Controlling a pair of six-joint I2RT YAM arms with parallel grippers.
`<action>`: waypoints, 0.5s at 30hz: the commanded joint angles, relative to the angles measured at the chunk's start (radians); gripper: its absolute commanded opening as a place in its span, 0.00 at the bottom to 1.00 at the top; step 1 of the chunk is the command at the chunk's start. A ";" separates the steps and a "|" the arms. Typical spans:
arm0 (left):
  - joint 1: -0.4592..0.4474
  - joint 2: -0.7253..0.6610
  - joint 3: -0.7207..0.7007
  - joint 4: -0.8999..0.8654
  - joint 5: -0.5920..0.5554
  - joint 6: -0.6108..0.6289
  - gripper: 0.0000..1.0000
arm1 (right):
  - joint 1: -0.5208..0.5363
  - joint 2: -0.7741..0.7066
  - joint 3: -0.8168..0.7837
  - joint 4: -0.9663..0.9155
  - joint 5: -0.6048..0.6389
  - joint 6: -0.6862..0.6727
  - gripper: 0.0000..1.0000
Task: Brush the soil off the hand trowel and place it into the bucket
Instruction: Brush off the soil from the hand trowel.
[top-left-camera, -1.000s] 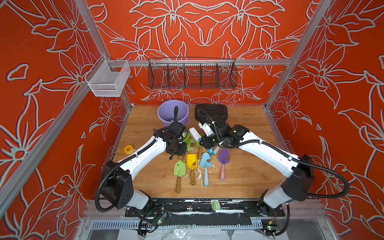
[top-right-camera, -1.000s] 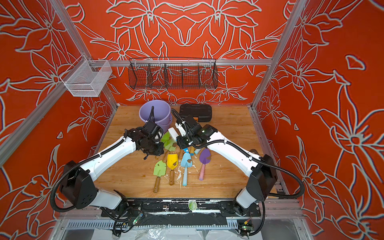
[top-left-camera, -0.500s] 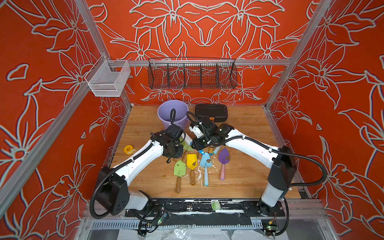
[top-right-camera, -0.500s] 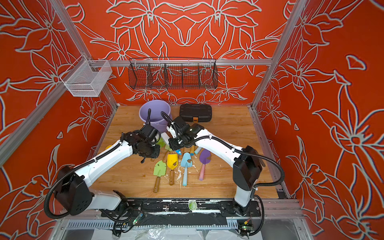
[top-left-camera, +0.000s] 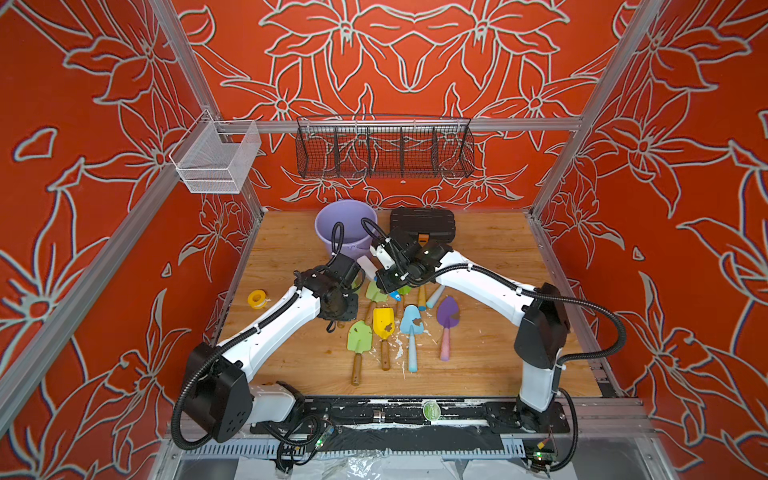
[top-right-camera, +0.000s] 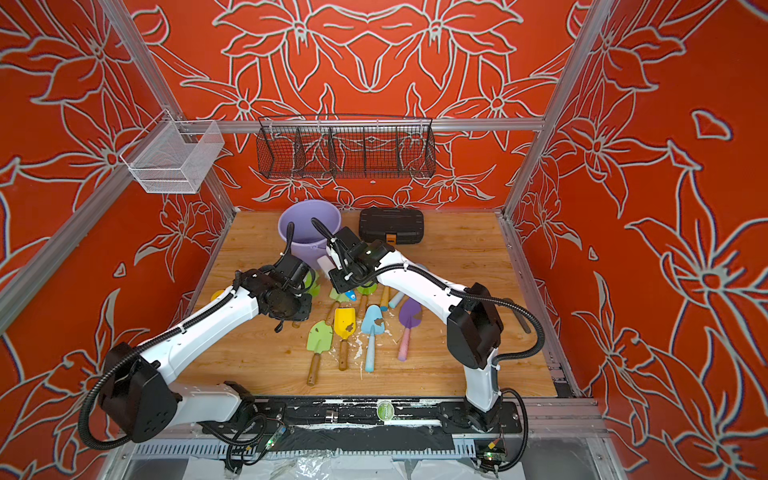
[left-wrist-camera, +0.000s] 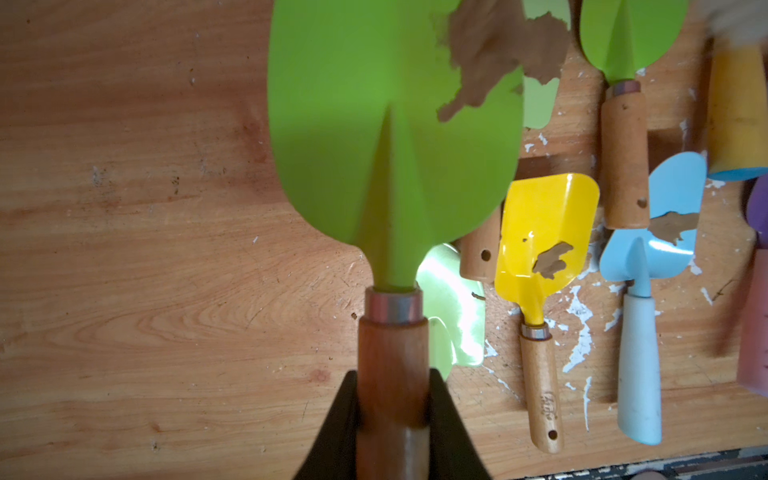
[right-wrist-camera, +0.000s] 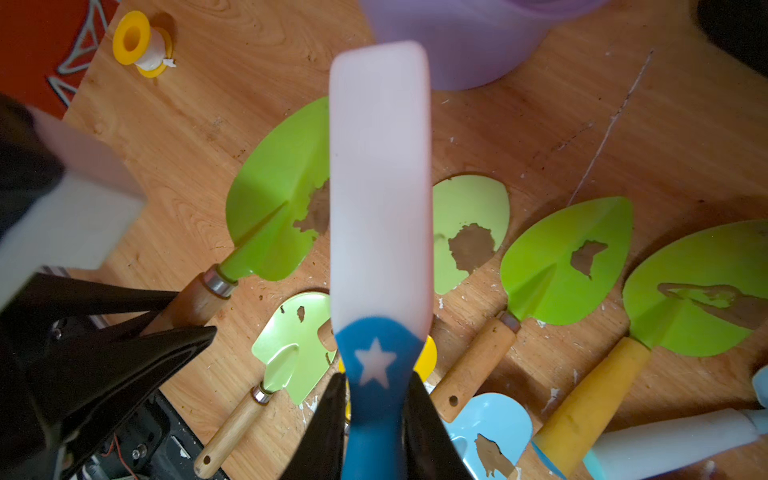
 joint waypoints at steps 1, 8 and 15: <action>0.014 -0.029 -0.012 0.001 0.015 -0.013 0.00 | 0.001 -0.051 -0.002 0.015 0.007 -0.013 0.00; 0.017 -0.031 -0.014 0.012 0.040 -0.013 0.00 | 0.058 -0.042 -0.020 0.031 -0.095 -0.010 0.00; 0.018 -0.043 -0.028 0.020 0.049 -0.020 0.00 | 0.071 0.029 -0.001 0.019 -0.067 0.008 0.00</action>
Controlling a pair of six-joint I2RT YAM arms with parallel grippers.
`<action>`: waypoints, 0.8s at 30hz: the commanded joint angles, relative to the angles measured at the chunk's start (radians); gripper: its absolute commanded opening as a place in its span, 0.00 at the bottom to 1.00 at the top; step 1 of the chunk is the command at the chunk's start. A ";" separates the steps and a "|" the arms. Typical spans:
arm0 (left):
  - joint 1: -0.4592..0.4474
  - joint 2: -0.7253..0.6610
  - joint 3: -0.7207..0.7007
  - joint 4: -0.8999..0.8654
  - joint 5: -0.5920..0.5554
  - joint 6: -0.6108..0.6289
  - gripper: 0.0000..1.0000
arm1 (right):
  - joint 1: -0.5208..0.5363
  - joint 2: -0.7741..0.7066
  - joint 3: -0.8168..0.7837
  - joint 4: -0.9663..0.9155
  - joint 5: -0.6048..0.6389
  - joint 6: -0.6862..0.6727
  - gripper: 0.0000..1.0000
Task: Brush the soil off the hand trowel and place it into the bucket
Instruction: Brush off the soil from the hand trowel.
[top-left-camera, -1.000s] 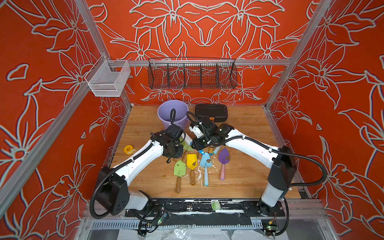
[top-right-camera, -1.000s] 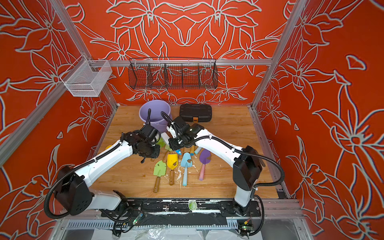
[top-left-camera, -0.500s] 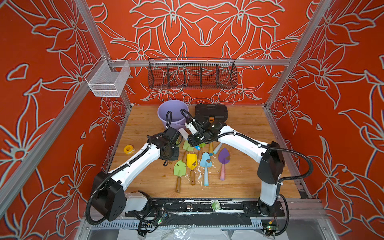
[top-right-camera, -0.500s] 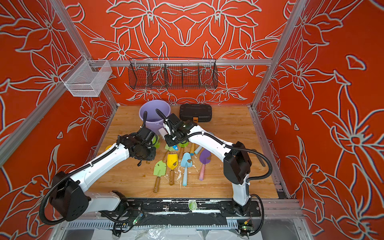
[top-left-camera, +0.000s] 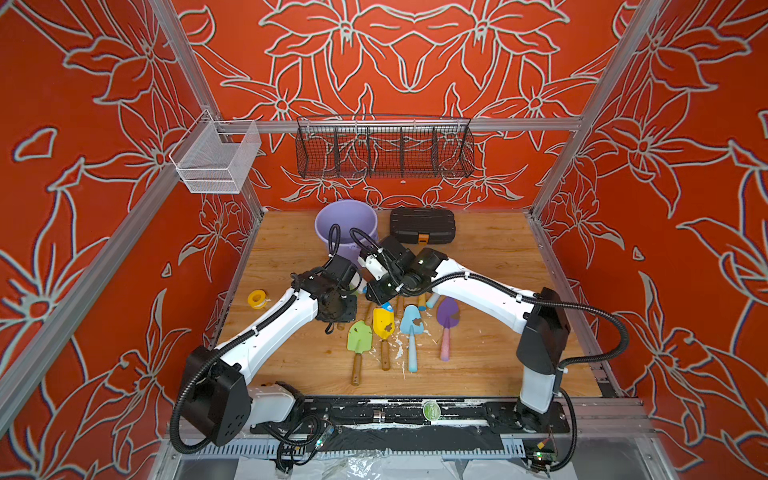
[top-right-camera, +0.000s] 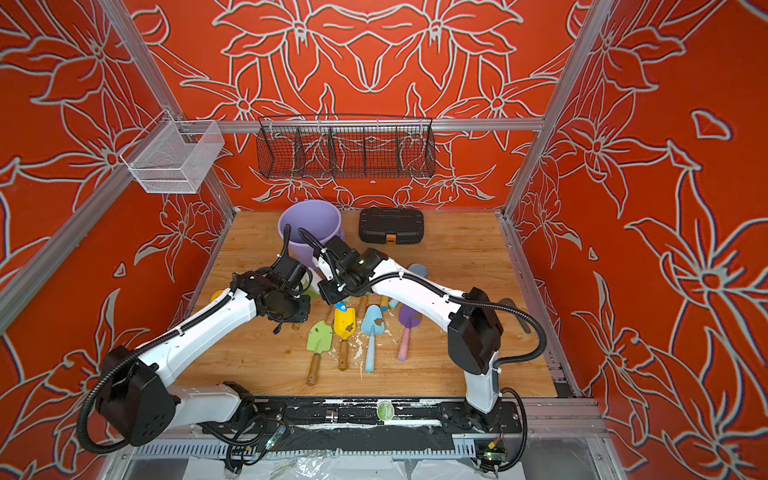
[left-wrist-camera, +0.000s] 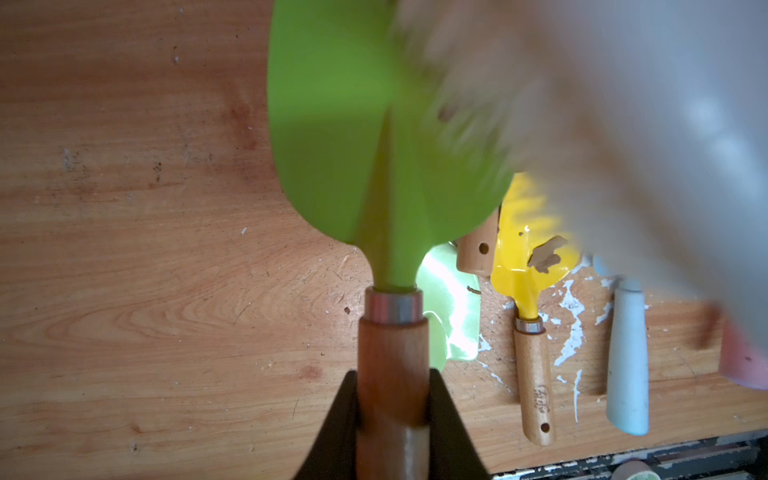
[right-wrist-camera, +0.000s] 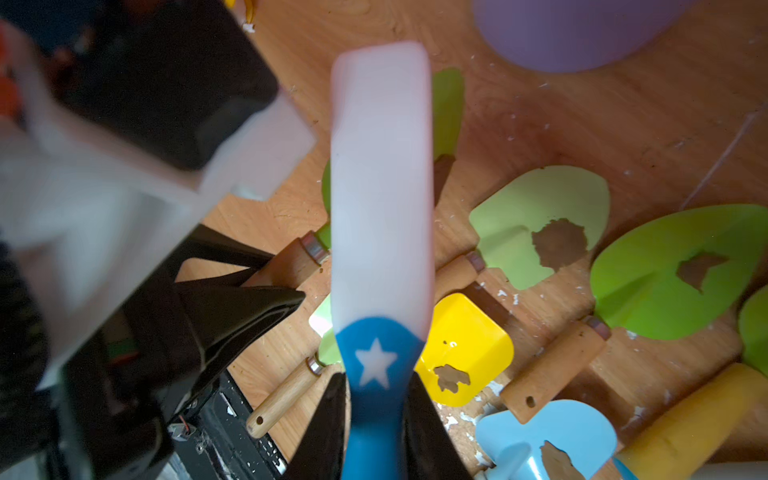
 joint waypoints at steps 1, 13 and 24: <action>0.005 -0.023 -0.001 0.000 0.006 -0.011 0.00 | -0.013 0.049 0.027 -0.013 0.022 0.009 0.00; 0.006 -0.041 -0.023 0.001 -0.009 -0.026 0.00 | -0.117 0.111 0.092 -0.032 0.084 -0.003 0.00; 0.016 -0.025 -0.025 0.012 -0.003 -0.032 0.00 | -0.076 0.008 0.031 0.020 -0.057 -0.004 0.00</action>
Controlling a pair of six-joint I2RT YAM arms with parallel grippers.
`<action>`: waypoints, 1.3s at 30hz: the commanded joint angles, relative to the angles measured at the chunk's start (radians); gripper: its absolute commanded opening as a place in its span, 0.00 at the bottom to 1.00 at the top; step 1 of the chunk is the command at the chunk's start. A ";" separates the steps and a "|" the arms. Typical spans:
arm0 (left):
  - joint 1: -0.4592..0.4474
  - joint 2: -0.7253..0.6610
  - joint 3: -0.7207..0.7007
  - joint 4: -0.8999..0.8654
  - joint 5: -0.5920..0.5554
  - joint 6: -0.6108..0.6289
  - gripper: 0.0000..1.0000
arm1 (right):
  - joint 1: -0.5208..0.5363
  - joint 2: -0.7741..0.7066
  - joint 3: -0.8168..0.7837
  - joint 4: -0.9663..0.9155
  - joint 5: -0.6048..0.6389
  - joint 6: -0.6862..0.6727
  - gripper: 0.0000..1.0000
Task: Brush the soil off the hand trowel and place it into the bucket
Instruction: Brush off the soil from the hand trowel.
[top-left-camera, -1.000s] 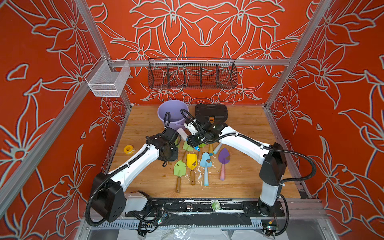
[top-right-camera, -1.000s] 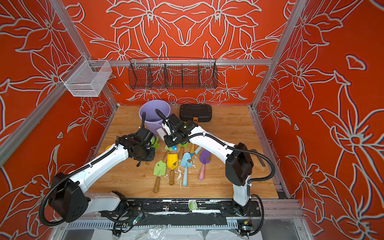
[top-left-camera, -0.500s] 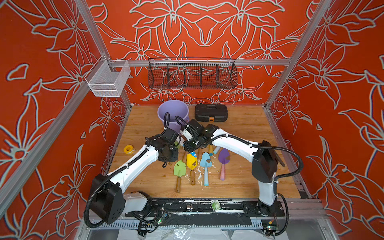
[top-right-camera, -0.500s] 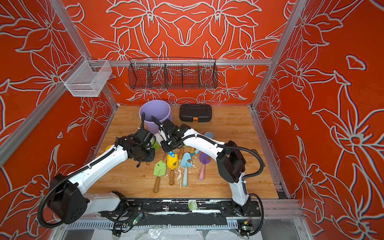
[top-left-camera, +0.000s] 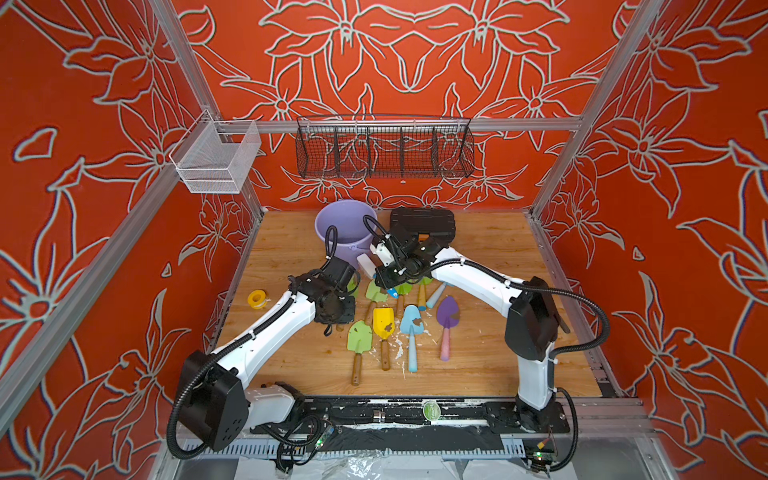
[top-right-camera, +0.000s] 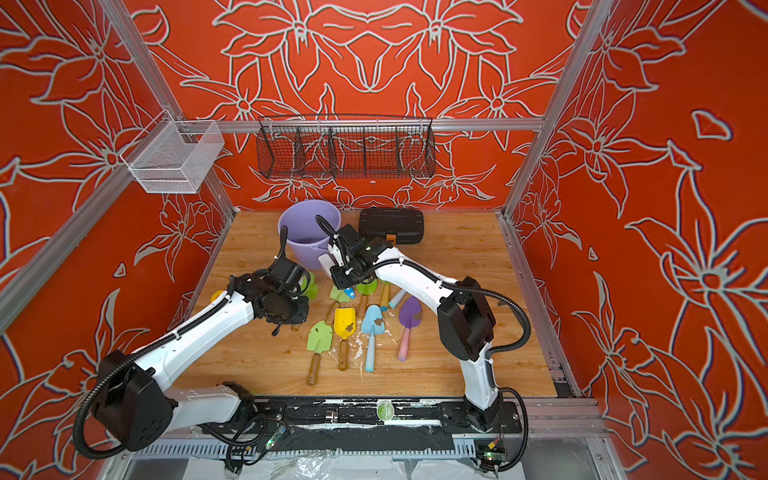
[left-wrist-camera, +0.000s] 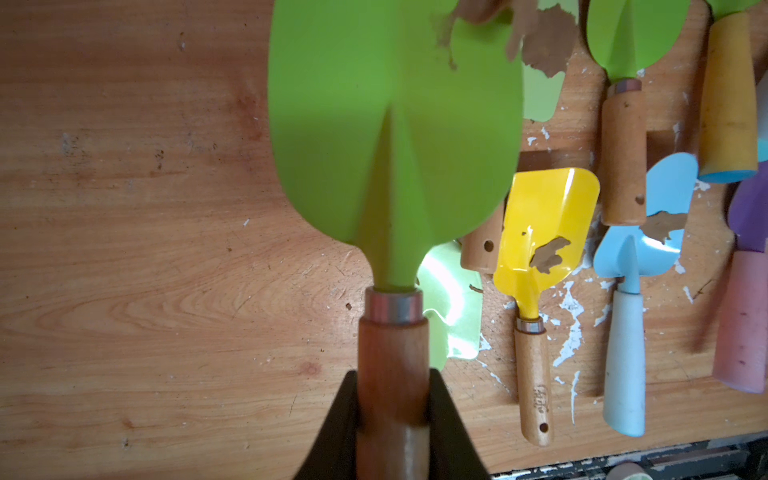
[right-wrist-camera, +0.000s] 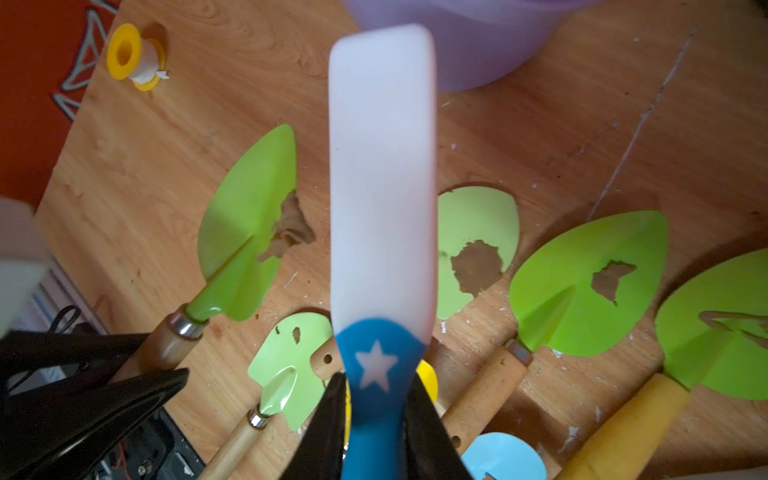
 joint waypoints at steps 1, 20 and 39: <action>0.007 -0.002 -0.006 0.008 -0.003 -0.012 0.00 | 0.037 -0.066 -0.012 0.006 -0.045 -0.004 0.00; 0.008 -0.016 -0.036 0.024 0.026 -0.023 0.00 | 0.083 0.088 0.076 0.002 -0.052 -0.004 0.00; 0.008 -0.036 -0.056 0.024 0.013 -0.044 0.00 | 0.007 0.115 0.125 -0.036 0.093 -0.011 0.00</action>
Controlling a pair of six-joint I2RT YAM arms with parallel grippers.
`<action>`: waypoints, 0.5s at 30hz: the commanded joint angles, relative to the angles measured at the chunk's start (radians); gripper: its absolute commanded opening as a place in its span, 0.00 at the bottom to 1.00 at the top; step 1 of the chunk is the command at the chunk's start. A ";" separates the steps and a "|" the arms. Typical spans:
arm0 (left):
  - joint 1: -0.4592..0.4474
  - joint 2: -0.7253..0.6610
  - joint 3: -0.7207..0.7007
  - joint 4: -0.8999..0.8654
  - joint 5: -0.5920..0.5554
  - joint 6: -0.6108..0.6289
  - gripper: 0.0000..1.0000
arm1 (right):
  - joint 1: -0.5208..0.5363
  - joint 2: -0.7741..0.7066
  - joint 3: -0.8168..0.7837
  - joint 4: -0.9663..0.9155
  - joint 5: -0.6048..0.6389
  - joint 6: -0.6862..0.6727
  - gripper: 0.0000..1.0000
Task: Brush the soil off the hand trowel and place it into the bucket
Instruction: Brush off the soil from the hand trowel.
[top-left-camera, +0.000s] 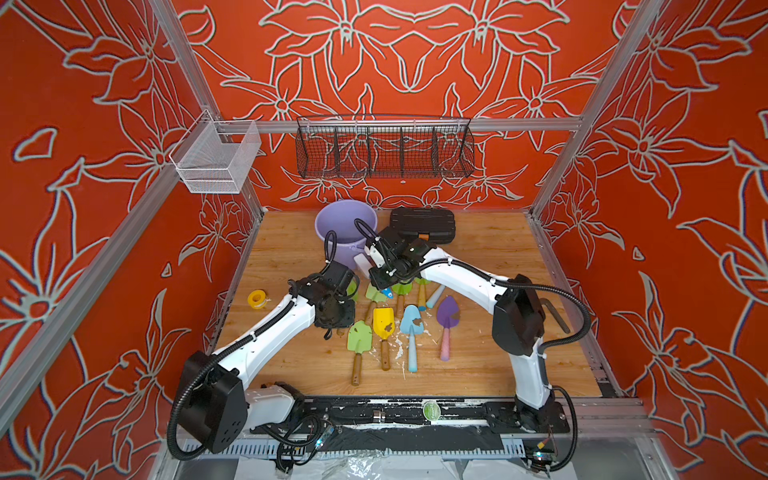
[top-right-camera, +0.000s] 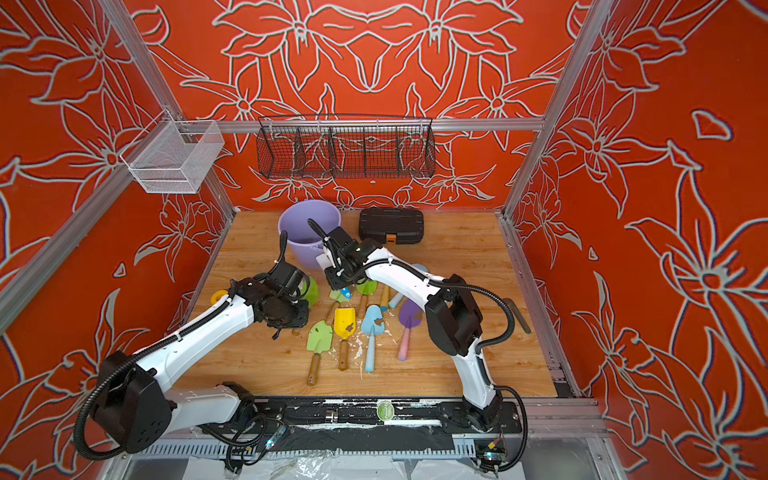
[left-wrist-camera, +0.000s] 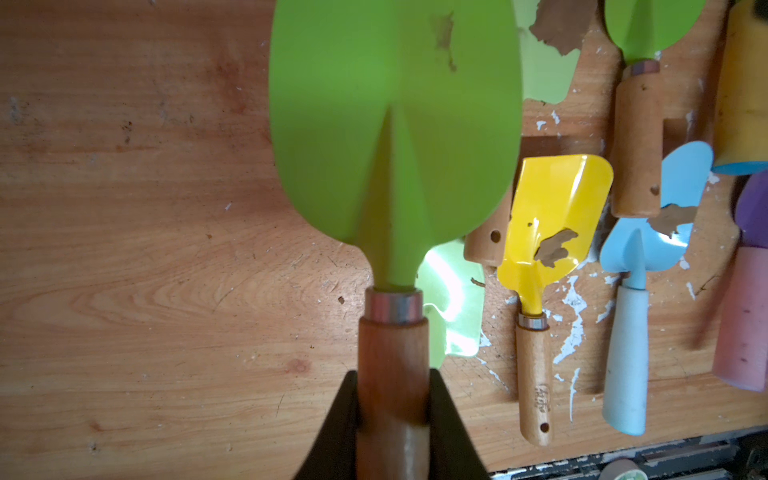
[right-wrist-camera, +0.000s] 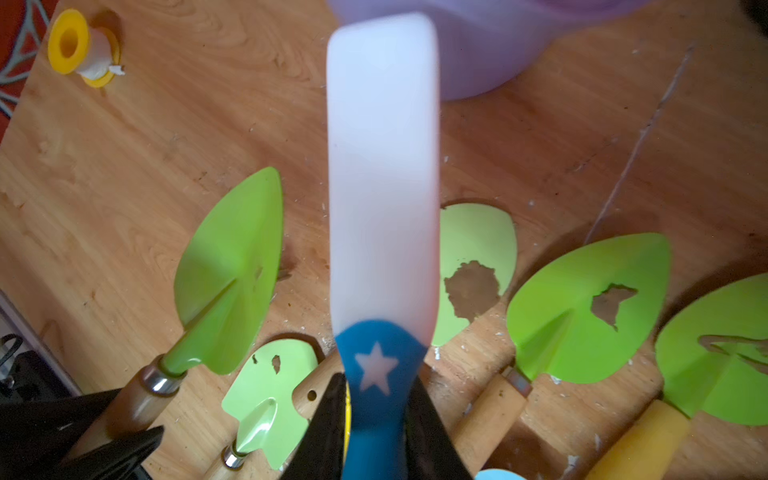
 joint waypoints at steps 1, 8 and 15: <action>0.006 -0.019 0.001 -0.008 -0.028 -0.026 0.00 | 0.004 0.002 0.019 -0.006 -0.008 -0.004 0.00; 0.121 -0.089 -0.077 0.108 0.181 -0.023 0.00 | -0.015 -0.143 -0.167 0.144 -0.138 0.076 0.00; 0.394 -0.234 -0.221 0.355 0.804 -0.075 0.00 | -0.028 -0.336 -0.447 0.428 -0.297 0.247 0.00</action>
